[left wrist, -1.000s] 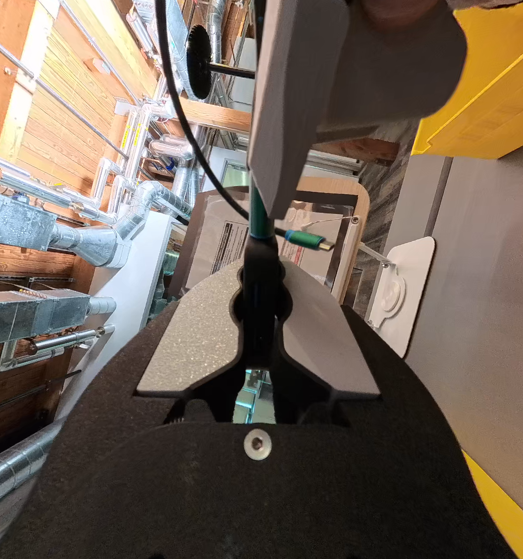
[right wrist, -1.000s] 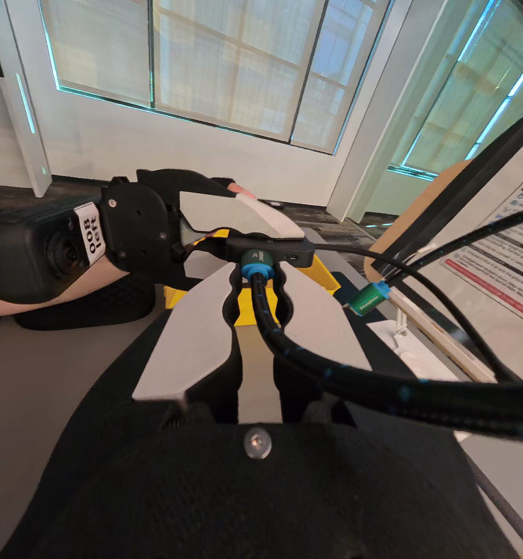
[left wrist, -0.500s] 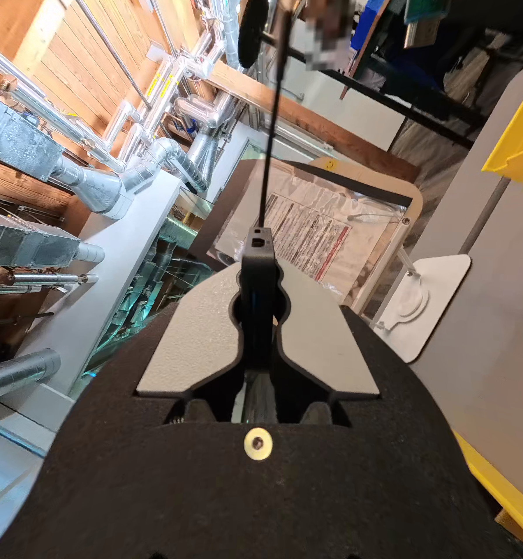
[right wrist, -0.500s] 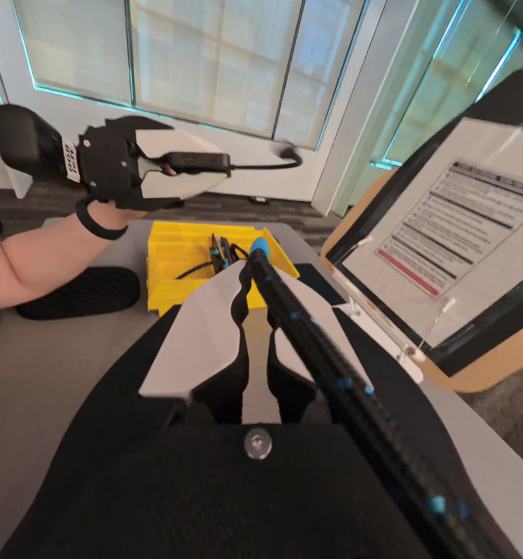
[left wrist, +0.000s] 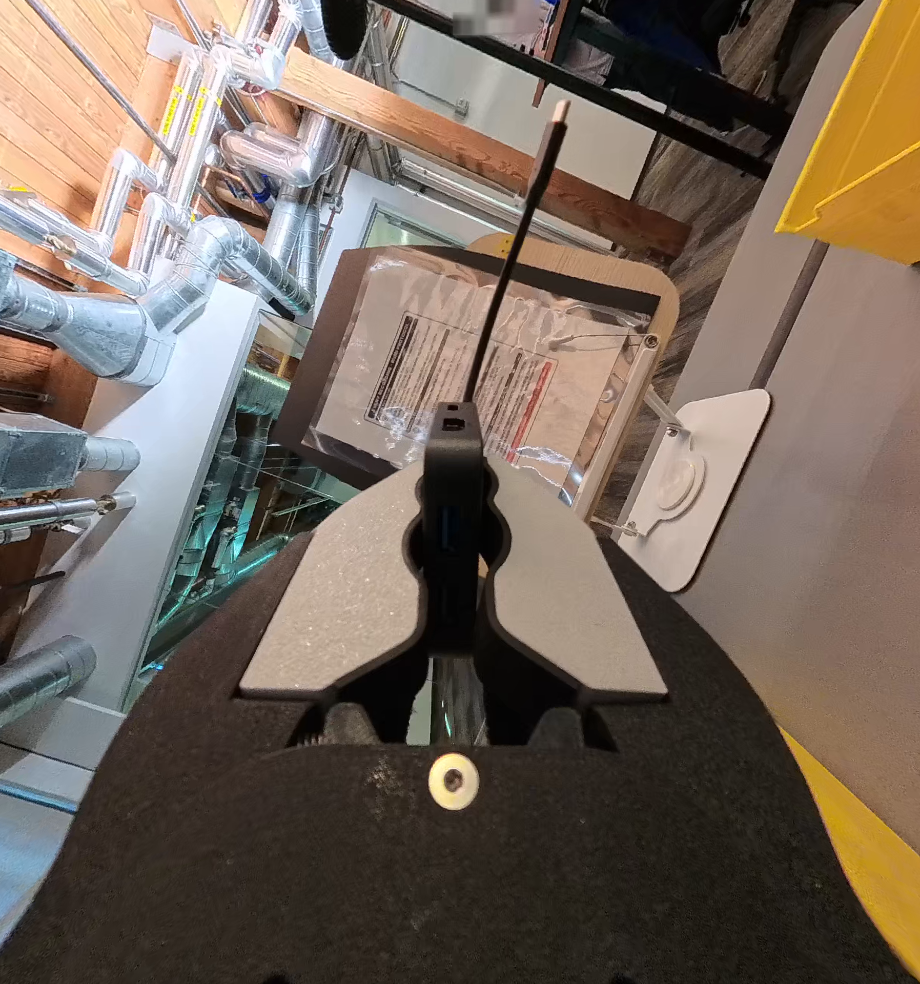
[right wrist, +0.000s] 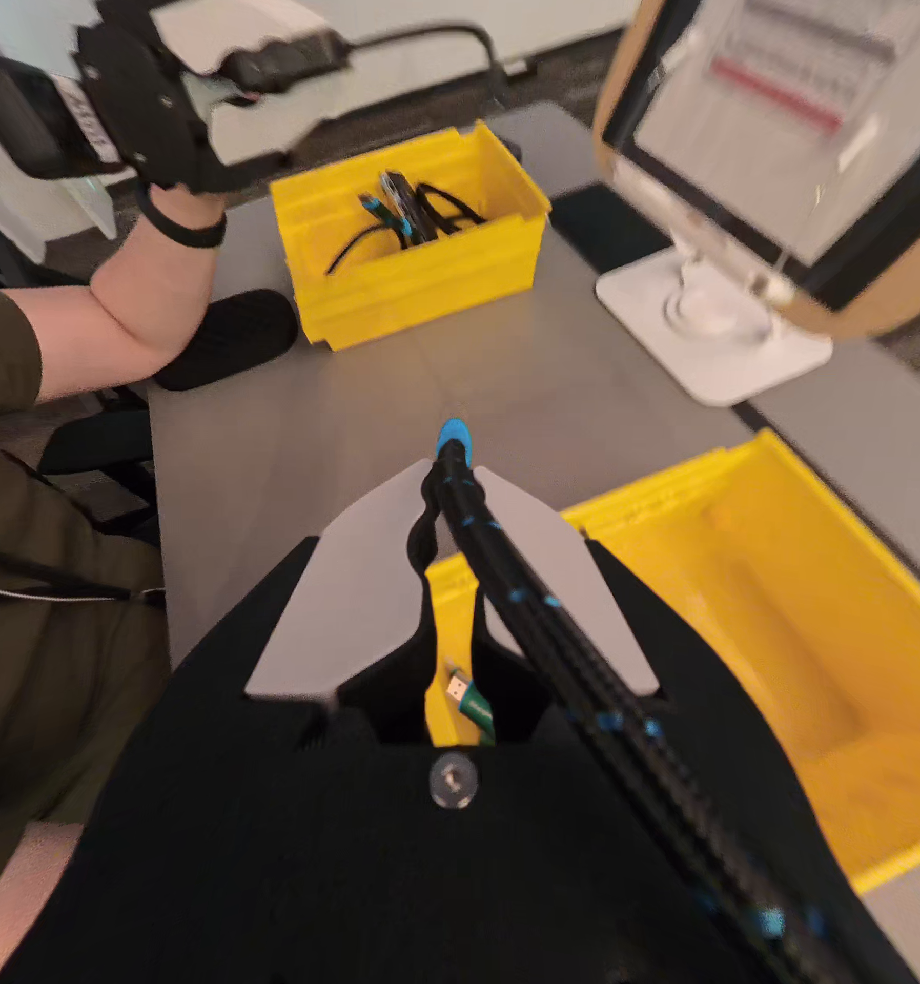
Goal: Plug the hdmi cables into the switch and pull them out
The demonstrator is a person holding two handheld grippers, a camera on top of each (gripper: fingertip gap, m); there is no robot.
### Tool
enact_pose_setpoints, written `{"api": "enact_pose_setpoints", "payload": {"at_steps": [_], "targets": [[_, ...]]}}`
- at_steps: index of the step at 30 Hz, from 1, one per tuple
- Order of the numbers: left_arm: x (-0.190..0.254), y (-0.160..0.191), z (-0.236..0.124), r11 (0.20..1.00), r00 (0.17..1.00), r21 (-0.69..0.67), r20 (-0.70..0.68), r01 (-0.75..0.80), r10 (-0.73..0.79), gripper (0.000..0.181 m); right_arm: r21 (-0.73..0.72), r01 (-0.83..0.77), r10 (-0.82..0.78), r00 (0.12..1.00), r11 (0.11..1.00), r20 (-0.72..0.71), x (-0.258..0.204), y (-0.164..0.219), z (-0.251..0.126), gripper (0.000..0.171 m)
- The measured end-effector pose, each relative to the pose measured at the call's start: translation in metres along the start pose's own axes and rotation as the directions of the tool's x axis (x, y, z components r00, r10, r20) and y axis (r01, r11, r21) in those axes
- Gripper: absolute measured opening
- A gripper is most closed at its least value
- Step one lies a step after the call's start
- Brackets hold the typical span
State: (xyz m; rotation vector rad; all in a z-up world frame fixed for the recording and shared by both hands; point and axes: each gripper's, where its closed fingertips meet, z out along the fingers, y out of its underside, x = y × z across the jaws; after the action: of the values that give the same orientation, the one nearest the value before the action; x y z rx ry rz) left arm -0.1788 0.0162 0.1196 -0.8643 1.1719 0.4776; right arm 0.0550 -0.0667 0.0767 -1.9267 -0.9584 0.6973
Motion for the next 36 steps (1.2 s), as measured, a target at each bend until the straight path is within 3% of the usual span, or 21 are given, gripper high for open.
{"api": "enact_pose_setpoints", "payload": {"at_steps": [4,10,15,20,22,24,26,28,36], "targets": [[0.007,-0.001,0.003,1.0,1.0,-0.008,-0.015,-0.016,0.016,0.014,-0.105,-0.191,0.202,0.974,0.976,0.102,0.024,0.046,0.004,0.009],[0.012,-0.002,0.004,0.999,0.999,-0.018,-0.026,-0.032,0.032,0.014,-0.244,-0.359,0.393,0.913,0.901,0.109,0.052,0.088,0.034,0.006],[0.016,-0.004,0.005,0.999,0.999,-0.015,-0.033,-0.042,0.041,0.013,-0.405,-0.394,0.463,0.882,0.825,0.086,0.054,0.119,0.059,0.001],[0.016,-0.004,0.005,0.998,0.998,-0.016,-0.03,-0.053,0.053,0.014,-0.492,-0.26,0.365,0.922,0.831,0.128,0.041,0.124,0.048,0.001],[0.014,-0.003,0.004,0.999,0.998,-0.016,-0.025,-0.051,0.05,0.014,-0.408,-0.199,0.24,0.969,0.891,0.05,0.052,0.108,0.032,0.001],[0.012,-0.004,0.003,0.999,0.999,-0.012,-0.021,-0.047,0.047,0.014,-0.265,-0.155,0.107,0.976,0.952,-0.188,0.088,0.086,0.008,0.006],[0.011,-0.005,0.003,0.999,0.999,-0.01,-0.02,-0.048,0.048,0.014,-0.16,-0.134,0.045,0.884,0.978,-0.466,0.131,0.074,-0.025,0.014],[0.013,-0.006,0.003,0.999,0.999,-0.009,-0.025,-0.048,0.048,0.014,-0.161,-0.113,-0.009,0.79,0.98,-0.613,0.16,0.081,-0.049,0.022],[0.025,-0.008,0.007,0.996,0.995,-0.018,-0.048,-0.09,0.089,0.014,-0.425,-0.202,-0.098,0.805,0.882,-0.585,0.186,0.144,-0.021,0.02]]}}
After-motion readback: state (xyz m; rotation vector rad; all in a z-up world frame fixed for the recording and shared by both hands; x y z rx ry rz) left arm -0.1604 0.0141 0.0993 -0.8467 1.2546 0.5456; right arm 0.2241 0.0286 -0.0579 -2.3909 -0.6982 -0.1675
